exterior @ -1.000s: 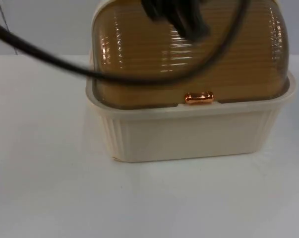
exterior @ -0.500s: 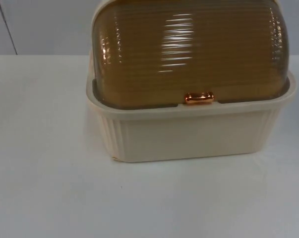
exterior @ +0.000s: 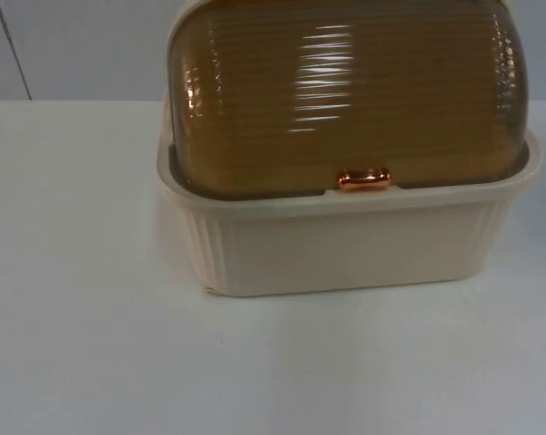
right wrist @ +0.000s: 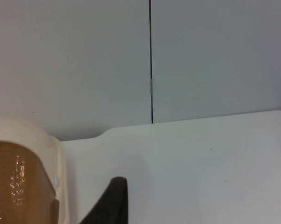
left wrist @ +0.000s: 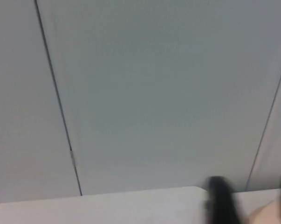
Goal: Open the box lid with the left hand, place the block into the box with the right hand, then close the box lid with the left hand.
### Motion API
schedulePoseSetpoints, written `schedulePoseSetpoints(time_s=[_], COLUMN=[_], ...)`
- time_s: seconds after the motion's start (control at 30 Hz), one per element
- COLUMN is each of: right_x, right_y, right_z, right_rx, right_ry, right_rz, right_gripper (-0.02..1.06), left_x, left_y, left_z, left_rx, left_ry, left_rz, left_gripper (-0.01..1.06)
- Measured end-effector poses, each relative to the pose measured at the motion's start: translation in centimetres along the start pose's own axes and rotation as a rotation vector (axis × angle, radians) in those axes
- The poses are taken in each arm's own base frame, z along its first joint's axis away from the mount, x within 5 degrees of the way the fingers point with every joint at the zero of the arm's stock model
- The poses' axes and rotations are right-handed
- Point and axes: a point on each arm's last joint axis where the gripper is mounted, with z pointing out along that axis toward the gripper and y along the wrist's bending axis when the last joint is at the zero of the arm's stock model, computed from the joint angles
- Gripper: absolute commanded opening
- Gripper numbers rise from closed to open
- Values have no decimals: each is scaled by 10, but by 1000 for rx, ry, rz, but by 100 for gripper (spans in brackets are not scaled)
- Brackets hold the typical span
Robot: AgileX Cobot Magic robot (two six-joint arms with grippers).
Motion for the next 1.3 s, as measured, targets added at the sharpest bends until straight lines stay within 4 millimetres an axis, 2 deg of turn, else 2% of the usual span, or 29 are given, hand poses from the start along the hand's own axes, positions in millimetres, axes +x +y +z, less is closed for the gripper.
schedulePoseSetpoints(time_s=[0.03,0.07,0.17,0.37,0.43,0.6,0.67,0.97,1.3], right_x=[0,0,0,0,0,0,0,0,-1], right_y=[0,0,0,0,0,0,0,0,-2], right_z=[0,0,0,0,0,0,0,0,-9], right_rx=[0,0,0,0,1,1,1,4,9], right_ry=[0,0,0,0,0,0,0,-1,-40], right_rz=[2,4,4,6,3,3,3,3,6], right_gripper=[105,105,105,105,105,105,105,105,105], left_x=[0,0,1,4,4,4,5,4,-2], left_y=[0,-1,-1,-2,-3,-3,-3,-3,-4], left_z=[0,0,0,0,0,0,0,0,-11], left_rx=[2,7,14,26,29,29,31,29,25], left_ry=[2,3,14,45,48,48,53,50,2], left_rz=[-5,-16,-26,-33,-37,-37,-37,-45,-42], left_gripper=[96,104,99,81,80,90,104,105,105])
